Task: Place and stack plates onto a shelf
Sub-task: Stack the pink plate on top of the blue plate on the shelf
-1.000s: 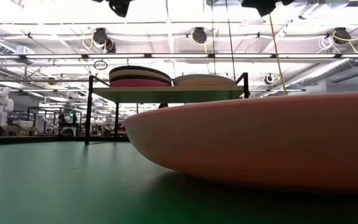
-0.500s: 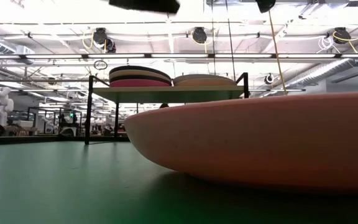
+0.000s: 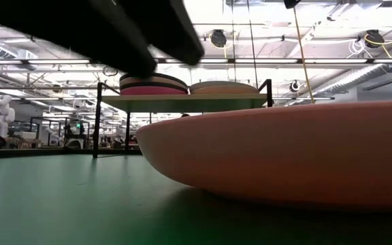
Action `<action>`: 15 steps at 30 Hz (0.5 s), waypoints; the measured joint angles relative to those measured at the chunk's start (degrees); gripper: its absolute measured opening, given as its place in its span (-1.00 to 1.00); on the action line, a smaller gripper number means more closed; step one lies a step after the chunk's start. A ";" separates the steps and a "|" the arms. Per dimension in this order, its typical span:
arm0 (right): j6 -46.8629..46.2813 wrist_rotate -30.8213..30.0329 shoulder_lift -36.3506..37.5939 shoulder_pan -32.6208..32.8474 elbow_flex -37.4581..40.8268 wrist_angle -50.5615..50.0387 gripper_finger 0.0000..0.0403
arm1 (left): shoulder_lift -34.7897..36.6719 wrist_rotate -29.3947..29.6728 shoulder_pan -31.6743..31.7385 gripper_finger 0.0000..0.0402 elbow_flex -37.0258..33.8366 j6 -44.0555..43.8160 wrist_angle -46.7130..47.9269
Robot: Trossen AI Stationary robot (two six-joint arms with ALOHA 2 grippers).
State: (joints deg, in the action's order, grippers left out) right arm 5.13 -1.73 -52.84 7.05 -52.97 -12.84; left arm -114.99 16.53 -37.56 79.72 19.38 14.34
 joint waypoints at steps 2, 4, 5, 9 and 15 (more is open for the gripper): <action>0.00 0.04 0.00 0.62 0.00 0.60 -0.60 | -0.82 0.03 0.06 -0.28 0.00 0.11 -0.18; 0.02 0.00 0.00 1.19 0.00 1.01 -0.60 | -1.59 -0.03 0.31 -0.28 0.00 0.45 -1.10; 0.05 -0.03 0.00 1.37 0.00 1.26 -0.60 | -1.87 -0.05 0.38 -0.28 0.00 0.45 -0.97; 0.11 -0.07 0.00 1.70 0.00 1.31 -0.60 | -3.56 -0.61 0.88 -0.28 -0.01 1.60 -0.36; 0.44 -0.07 0.00 1.70 0.00 1.29 -0.60 | -4.73 -1.37 1.76 -0.28 0.00 1.68 0.35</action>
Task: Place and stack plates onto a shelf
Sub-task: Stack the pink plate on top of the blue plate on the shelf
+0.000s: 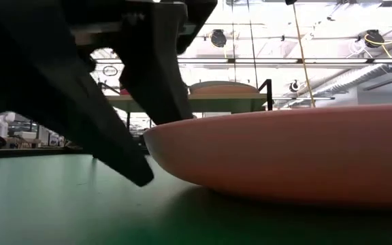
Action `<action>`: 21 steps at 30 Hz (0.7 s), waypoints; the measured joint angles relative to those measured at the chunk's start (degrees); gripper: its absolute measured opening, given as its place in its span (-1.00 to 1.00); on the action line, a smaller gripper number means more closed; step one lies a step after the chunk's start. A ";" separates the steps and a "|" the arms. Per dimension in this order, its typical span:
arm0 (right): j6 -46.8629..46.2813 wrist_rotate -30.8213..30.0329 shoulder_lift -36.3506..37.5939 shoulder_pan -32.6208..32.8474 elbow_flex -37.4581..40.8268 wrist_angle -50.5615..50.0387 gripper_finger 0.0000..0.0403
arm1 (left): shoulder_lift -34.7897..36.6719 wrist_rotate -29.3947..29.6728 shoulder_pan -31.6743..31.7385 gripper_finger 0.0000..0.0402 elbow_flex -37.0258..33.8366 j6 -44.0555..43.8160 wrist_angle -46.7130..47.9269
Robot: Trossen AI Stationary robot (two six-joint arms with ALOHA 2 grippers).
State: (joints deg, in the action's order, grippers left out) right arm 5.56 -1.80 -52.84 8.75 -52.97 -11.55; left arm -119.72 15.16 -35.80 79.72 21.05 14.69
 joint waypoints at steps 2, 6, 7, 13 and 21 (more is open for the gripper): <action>-0.17 0.06 0.00 0.00 0.00 0.00 -0.60 | -0.11 0.48 0.35 -0.29 -0.02 -0.09 0.22; -0.37 0.09 0.00 0.45 0.00 -0.02 -0.60 | -0.02 3.04 1.17 -0.49 -0.02 -0.82 0.10; -0.36 0.10 0.00 0.71 0.00 -0.02 -0.60 | -0.02 3.04 1.47 -0.56 -0.02 -1.22 0.14; -0.21 0.19 0.91 2.45 0.00 -1.53 -0.60 | 0.20 4.02 3.75 -0.94 -0.03 -5.77 0.29; 0.03 0.20 4.60 3.80 0.00 -3.64 -0.60 | 12.05 14.22 6.47 -0.95 -0.02 1.92 8.76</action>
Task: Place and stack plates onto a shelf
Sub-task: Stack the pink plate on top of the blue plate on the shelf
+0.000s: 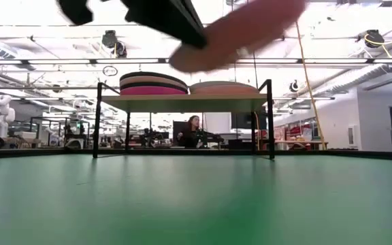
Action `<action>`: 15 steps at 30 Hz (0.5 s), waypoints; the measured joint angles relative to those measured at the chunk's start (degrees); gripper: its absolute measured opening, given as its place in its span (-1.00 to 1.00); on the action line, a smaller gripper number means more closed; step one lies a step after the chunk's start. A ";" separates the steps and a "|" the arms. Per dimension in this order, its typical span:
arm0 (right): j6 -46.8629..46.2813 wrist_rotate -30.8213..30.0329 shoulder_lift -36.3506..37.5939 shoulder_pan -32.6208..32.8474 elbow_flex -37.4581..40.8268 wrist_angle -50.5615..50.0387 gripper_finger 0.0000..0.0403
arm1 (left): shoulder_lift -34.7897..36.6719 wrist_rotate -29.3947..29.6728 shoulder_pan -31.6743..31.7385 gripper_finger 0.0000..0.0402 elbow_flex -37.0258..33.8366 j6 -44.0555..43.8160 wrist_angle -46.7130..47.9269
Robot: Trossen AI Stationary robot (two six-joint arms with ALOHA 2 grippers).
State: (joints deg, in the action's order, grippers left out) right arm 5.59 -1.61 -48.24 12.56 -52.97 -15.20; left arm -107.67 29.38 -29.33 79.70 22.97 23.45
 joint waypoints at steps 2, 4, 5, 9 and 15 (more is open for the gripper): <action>0.60 -0.01 1.19 0.00 0.00 0.17 -0.60 | 4.30 3.90 1.82 -0.95 0.00 3.32 3.72; 2.00 -0.01 2.22 0.00 0.00 0.31 -0.60 | 8.55 5.71 4.86 -0.95 0.00 6.80 6.14; 2.79 -0.02 2.66 0.00 0.00 0.57 -0.60 | 10.54 5.67 6.70 -0.95 0.02 8.68 6.76; 4.76 -0.02 3.25 0.00 0.00 1.59 -0.60 | 15.10 4.12 17.27 -0.95 0.02 17.98 7.77; 5.20 -0.04 3.25 -0.02 0.00 1.66 -0.60 | 16.66 -8.93 34.45 -0.95 0.01 30.42 5.45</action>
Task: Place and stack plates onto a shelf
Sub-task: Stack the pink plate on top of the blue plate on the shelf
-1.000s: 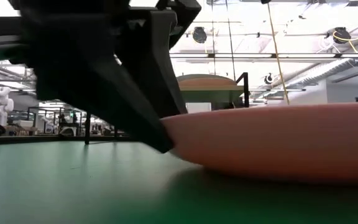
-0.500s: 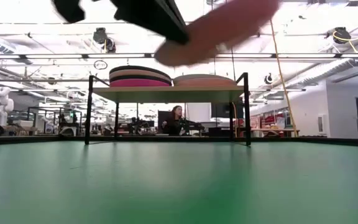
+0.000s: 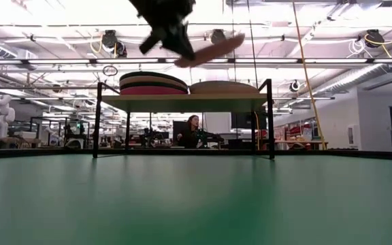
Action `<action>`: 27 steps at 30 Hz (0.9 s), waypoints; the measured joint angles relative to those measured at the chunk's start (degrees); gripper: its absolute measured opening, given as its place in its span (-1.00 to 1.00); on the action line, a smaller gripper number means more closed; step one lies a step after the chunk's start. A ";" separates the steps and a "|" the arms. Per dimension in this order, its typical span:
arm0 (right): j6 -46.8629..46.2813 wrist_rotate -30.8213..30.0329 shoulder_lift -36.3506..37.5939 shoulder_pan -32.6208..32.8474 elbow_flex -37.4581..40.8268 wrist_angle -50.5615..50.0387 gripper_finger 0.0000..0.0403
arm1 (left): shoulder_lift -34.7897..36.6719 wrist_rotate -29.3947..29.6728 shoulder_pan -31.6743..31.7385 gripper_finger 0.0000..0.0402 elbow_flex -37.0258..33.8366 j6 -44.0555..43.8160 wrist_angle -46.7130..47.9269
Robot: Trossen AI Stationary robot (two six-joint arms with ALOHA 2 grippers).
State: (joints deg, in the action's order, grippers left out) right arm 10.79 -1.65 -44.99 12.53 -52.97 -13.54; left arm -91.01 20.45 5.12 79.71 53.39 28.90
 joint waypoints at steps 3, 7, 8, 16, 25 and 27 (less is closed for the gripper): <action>0.00 0.00 -0.02 0.00 0.00 -0.04 -0.60 | -0.68 -4.07 6.29 -0.95 -0.05 4.60 -2.53; 0.61 -0.04 -0.02 0.00 0.00 0.00 -0.60 | -0.86 -10.53 10.80 -0.95 -0.05 8.12 -4.62; 0.81 -0.20 -0.02 0.00 0.00 -0.01 -0.60 | -0.87 -12.02 11.46 -0.95 -0.05 8.94 -5.31; 3.52 -6.15 -0.03 -0.04 0.00 0.14 -0.60 | -4.15 -17.62 13.66 -0.95 7.63 10.50 0.73; 3.50 -7.43 -0.13 -0.09 0.00 1.27 -0.60 | -13.42 -17.41 14.88 -0.93 17.02 10.79 7.85; 3.37 -7.41 -0.13 -0.09 0.00 1.22 -0.60 | -14.32 -16.50 14.89 -0.85 17.02 10.85 7.26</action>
State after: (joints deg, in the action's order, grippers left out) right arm 14.15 -9.06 -45.12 12.45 -52.97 -12.32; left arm -105.33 3.95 20.01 96.73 64.25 36.17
